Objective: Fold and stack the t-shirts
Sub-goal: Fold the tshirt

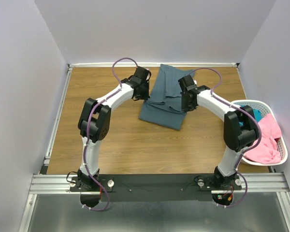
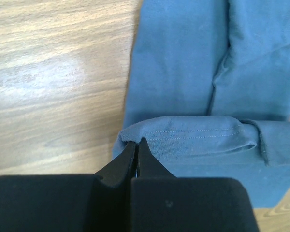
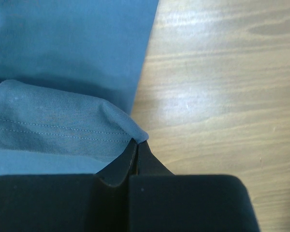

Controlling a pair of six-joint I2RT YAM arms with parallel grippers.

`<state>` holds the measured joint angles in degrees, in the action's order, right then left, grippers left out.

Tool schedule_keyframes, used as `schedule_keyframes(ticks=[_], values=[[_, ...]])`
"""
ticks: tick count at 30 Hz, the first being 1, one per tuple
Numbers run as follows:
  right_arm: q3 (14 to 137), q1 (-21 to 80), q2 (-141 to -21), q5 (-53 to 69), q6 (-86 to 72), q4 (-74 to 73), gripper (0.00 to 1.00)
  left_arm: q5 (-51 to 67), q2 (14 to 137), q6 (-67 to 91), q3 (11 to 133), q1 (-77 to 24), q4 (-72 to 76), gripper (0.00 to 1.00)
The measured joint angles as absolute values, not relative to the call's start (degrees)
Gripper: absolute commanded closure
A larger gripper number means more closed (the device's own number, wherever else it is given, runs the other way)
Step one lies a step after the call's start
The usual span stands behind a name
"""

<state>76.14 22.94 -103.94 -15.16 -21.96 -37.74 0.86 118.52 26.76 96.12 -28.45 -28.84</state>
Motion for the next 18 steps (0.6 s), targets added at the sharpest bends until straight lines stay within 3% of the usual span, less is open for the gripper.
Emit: schedule_keyframes(ticks=[18], values=[[76.05, 22.48, -107.35, -15.88, -19.35, -30.65, 1.0, 0.36, 120.6, 26.37, 92.42, -27.73, -24.38, 1.0]])
